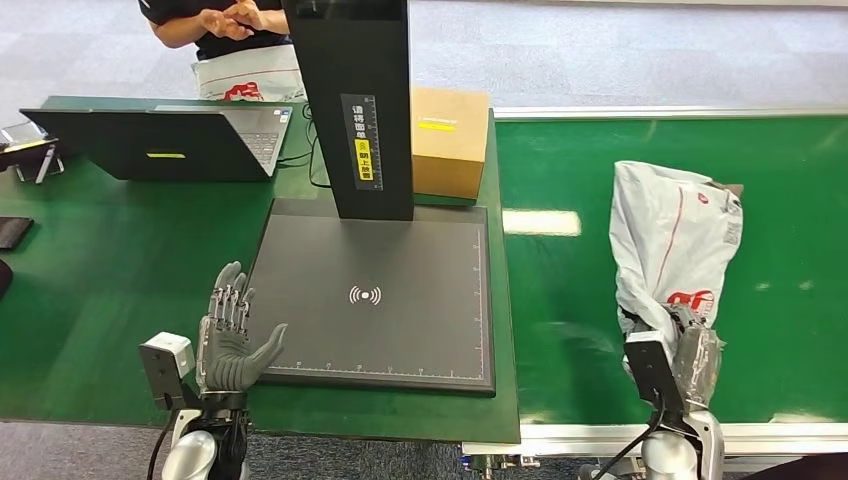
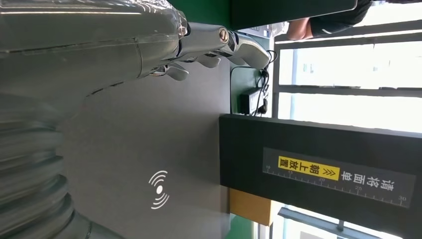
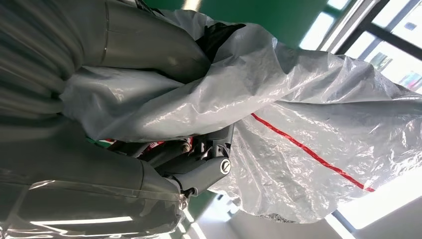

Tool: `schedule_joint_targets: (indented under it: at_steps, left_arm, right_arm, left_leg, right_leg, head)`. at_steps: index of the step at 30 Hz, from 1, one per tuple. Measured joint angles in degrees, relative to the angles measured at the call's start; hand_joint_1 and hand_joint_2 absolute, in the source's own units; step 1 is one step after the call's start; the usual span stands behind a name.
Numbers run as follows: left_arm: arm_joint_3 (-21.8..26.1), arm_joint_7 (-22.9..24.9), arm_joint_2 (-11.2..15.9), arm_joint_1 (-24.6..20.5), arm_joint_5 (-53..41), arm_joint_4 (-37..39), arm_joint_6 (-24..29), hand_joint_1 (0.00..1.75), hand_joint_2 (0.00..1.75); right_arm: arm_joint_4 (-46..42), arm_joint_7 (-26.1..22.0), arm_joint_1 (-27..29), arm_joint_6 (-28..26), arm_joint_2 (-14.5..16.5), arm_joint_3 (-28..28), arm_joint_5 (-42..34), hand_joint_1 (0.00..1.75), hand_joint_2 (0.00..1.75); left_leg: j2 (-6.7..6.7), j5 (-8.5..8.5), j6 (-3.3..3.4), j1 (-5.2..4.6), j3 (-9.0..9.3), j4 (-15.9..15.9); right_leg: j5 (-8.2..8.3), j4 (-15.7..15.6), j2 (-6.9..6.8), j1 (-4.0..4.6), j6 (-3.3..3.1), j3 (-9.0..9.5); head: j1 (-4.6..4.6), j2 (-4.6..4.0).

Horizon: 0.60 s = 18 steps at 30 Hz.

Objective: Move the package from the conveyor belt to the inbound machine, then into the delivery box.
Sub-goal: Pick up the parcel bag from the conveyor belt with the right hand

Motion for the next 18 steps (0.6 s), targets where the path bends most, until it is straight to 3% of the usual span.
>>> schedule_joint_targets:
  at_steps: [7, 11, 18]
  left_arm:
    - [-0.06, -0.07, 0.05, -0.17, 0.00, 0.18, 0.00, 0.00, 1.75]
    - [-0.12, -0.27, 0.10, -0.35, 0.01, 0.45, -0.09, 0.00, 1.75]
    - [-0.86, -1.10, 0.46, -1.83, 0.36, 1.44, -0.32, 0.00, 1.75]
  right_arm:
    - [-2.45, -0.44, 0.11, 0.41, 0.00, 3.10, 0.87, 1.75, 1.75]
    - [-3.19, -1.70, 0.11, 3.60, -0.11, 4.90, 2.57, 1.75, 1.75]
    - [-4.02, -2.07, -3.34, 7.91, -2.37, 16.71, 10.71, 1.75, 1.75]
  left_leg:
    - [0.00, 0.00, 0.00, 0.00, -0.01, 0.00]
    - [0.00, 0.00, 0.00, 0.00, -0.02, 0.00]
    - [0.01, 0.03, -0.05, 0.00, -0.01, 0.00]
  right_leg:
    - [0.00, 0.00, 0.00, -0.01, 0.00, 0.00]
    - [0.00, 0.01, 0.00, -0.01, 0.00, 0.00]
    - [0.01, 0.10, 0.01, 0.00, -0.02, -0.01]
  head:
    - [0.01, 0.00]
    - [0.01, 0.00]
    - [0.01, 0.00]
